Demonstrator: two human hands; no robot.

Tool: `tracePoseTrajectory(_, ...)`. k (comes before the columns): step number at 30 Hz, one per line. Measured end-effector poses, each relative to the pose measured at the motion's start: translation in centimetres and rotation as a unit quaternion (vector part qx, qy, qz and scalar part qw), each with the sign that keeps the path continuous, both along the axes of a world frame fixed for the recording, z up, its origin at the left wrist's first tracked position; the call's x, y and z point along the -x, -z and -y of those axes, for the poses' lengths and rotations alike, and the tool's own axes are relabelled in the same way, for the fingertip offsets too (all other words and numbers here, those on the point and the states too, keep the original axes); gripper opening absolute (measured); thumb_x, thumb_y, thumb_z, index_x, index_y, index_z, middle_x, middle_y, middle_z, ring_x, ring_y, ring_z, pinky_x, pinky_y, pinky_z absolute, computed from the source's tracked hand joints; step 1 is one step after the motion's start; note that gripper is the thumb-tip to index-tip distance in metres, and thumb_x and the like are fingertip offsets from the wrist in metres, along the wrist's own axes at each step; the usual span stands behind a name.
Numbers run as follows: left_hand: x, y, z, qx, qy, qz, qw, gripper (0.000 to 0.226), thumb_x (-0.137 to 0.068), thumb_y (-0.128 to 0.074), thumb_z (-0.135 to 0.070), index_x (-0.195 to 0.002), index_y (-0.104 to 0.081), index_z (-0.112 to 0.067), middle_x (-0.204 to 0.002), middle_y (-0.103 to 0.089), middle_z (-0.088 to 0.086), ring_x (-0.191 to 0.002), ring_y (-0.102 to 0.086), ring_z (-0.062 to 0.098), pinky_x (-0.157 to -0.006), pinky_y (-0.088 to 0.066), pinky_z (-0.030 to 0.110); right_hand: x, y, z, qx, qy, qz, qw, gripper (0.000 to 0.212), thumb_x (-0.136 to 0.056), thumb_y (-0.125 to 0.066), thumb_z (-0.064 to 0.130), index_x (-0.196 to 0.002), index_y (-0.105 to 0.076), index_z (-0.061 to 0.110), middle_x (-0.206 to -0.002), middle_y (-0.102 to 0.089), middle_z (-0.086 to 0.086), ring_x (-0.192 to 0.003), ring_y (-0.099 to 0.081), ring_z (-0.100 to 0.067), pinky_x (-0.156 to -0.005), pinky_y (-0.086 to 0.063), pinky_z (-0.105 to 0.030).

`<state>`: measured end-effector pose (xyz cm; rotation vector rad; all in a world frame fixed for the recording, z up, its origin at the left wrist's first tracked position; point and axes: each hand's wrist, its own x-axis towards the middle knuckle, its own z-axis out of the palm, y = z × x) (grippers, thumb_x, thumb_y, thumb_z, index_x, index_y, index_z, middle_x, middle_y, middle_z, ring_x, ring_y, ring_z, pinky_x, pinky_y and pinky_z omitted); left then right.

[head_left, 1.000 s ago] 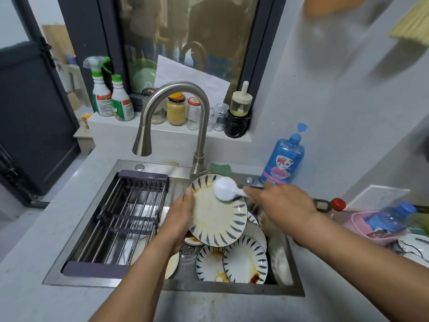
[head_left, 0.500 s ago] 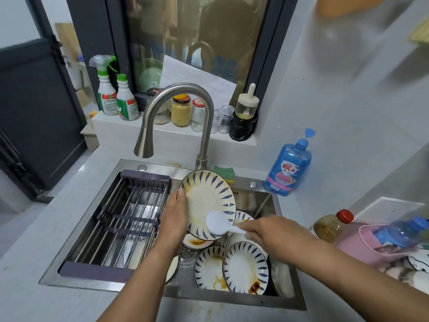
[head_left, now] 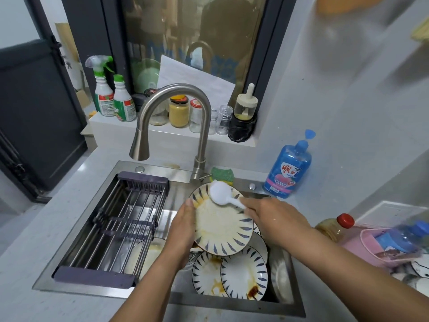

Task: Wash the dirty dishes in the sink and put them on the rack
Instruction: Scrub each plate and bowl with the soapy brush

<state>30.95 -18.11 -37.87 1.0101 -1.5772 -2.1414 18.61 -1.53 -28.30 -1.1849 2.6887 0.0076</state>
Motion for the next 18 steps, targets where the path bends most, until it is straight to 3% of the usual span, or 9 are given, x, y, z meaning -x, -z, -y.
tracePoseTrajectory(2, 0.2, -0.4, -0.5, -0.017, 0.004, 0.003, 1.0, 0.059, -0.096, -0.03, -0.068, -0.123, -0.063, -0.028, -0.109, -0.076, 0.003, -0.107, -0.07, 0.022, -0.095, -0.057, 0.048, -0.6, 0.2, 1.4, 0.025, -0.016, 0.057, 0.998, 0.034, -0.108, -0.042, 0.042, -0.14, -0.05, 0.048, -0.099, -0.068, 0.003, -0.08, -0.065, -0.019, -0.07, -0.055, -0.038)
tracePoseTrajectory(6, 0.1, 0.0, -0.1, -0.07, -0.023, 0.013, 0.997, 0.094, -0.078, -0.025, -0.089, -0.136, -0.057, -0.022, -0.118, -0.069, 0.013, -0.114, -0.061, 0.03, -0.104, -0.048, 0.054, -1.8, 1.4, 1.8, 0.014, -0.039, 0.161, 0.986, 0.039, -0.104, -0.047, 0.048, -0.143, -0.048, 0.05, -0.091, -0.066, 0.012, -0.074, -0.066, -0.02, -0.065, -0.053, -0.038)
tracePoseTrajectory(10, 0.0, -0.1, 0.3, -0.061, -0.029, 0.012, 0.998, 0.071, -0.093, -0.03, -0.075, -0.132, -0.053, -0.021, -0.117, -0.07, 0.011, -0.105, -0.066, 0.028, -0.09, -0.056, 0.046, -1.1, 0.8, 0.2, -0.038, -0.082, 0.18, 0.98, 0.038, -0.101, -0.049, 0.053, -0.14, -0.047, 0.057, -0.111, -0.068, 0.019, -0.086, -0.062, -0.007, -0.081, -0.056, -0.037)
tracePoseTrajectory(12, -0.2, 0.0, 0.8, -0.025, -0.044, 0.008, 0.999, 0.059, -0.101, -0.032, -0.065, -0.132, -0.057, -0.022, -0.121, -0.071, 0.005, -0.111, -0.067, 0.026, -0.1, -0.054, 0.051, -0.6, -0.1, -1.0, -0.09, -0.102, 0.147, 0.98, 0.038, -0.101, -0.048, 0.054, -0.139, -0.045, 0.06, -0.12, -0.065, 0.023, -0.097, -0.061, -0.004, -0.088, -0.054, -0.036)
tracePoseTrajectory(15, -0.2, 0.5, 1.6, 0.016, -0.044, 0.005, 0.999, 0.053, -0.101, -0.037, -0.064, -0.129, -0.062, -0.027, -0.12, -0.073, 0.002, -0.109, -0.07, 0.022, -0.095, -0.057, 0.051, 1.4, -1.2, -2.2, -0.14, -0.086, 0.021, 0.986, 0.031, -0.104, -0.045, 0.046, -0.134, -0.049, 0.052, -0.12, -0.066, 0.012, -0.101, -0.064, -0.017, -0.085, -0.055, -0.039)
tracePoseTrajectory(18, 0.3, 0.9, 1.7, 0.003, -0.027, 0.008, 1.0, 0.059, -0.099, -0.037, -0.068, -0.133, -0.058, -0.025, -0.125, -0.07, 0.005, -0.112, -0.068, 0.024, -0.09, -0.06, 0.046, 2.6, -0.6, -2.3, -0.082, -0.055, -0.079, 0.992, 0.026, -0.107, -0.043, 0.039, -0.132, -0.047, 0.045, -0.106, -0.063, 0.004, -0.09, -0.063, -0.023, -0.076, -0.057, -0.042)
